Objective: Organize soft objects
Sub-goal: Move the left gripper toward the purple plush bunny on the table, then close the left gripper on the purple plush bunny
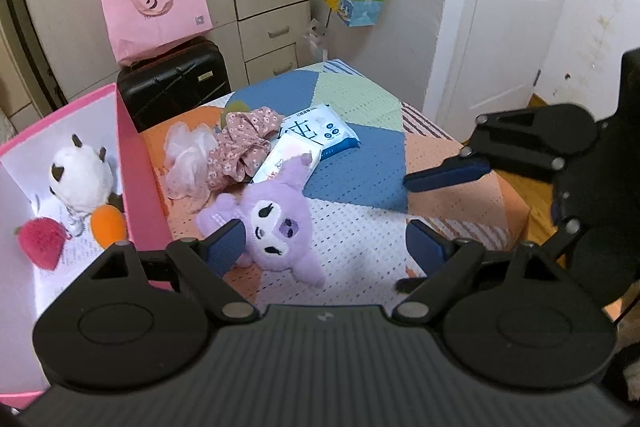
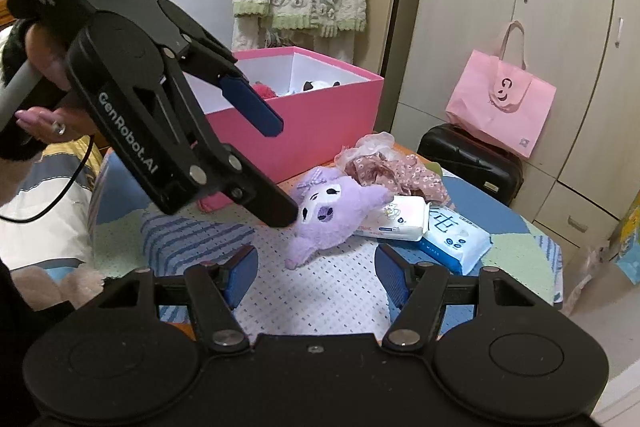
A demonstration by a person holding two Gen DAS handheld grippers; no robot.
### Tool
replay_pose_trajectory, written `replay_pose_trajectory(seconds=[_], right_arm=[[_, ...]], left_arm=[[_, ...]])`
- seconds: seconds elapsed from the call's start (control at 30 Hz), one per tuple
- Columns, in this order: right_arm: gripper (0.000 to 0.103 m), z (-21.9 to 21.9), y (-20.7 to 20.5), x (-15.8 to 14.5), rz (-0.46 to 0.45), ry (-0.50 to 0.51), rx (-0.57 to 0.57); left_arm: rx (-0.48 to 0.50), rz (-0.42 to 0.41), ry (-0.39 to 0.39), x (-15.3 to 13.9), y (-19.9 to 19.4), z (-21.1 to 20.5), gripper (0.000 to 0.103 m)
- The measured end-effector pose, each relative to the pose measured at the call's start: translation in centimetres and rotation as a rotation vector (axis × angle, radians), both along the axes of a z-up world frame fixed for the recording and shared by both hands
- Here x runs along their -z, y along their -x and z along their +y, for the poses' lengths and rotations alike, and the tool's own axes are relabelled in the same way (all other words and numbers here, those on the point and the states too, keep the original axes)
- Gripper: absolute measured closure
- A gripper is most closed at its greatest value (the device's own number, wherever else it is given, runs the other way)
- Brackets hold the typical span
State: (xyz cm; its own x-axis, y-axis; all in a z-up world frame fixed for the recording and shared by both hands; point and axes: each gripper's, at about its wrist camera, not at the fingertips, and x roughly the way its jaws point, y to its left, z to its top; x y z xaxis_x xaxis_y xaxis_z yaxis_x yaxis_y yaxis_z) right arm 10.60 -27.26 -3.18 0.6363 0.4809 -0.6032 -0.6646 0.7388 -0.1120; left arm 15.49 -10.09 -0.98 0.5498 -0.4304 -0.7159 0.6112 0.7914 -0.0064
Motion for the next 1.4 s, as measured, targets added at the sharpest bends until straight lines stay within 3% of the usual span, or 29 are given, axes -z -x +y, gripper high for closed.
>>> replay_pose_trajectory(seconds=[0.17,0.27,0.57,0.63,1.1,1.17,1.4], right_arm=[[0.033,0.4,-1.8,1.8,-0.007,-0.024,0.008],[0.033,0.8,-3.0,2.9,-0.001,-0.037,0.023],[0.034,2.5,-5.2,5.7,-0.037,-0.033,0.043],[0.033,2.9,-5.4,6.0,-0.048,-0.026,0.042],[0.032,5.7,-6.1,6.9,-0.06,0.04,0.065],[0.039,5.5,-5.9,6.8,-0.064,0.035,0.075],[0.045,4.2,-4.7,6.5,-0.018,-0.037,0.109]], left_arm=[[-0.051,-0.018,0.008,1.7,-1.1,-0.7,0.017],[-0.099,0.015,0.04,2.9,-2.1,-0.7,0.024],[-0.264,-0.049,0.057,5.7,-3.4,-0.5,0.037],[-0.27,-0.045,0.071,6.1,-3.5,-0.3,0.044],[-0.284,-0.019,0.134,6.5,-3.2,0.1,0.053],[-0.276,-0.012,0.137,6.5,-3.1,0.2,0.053],[-0.246,0.039,0.161,6.2,-2.5,0.1,0.052]])
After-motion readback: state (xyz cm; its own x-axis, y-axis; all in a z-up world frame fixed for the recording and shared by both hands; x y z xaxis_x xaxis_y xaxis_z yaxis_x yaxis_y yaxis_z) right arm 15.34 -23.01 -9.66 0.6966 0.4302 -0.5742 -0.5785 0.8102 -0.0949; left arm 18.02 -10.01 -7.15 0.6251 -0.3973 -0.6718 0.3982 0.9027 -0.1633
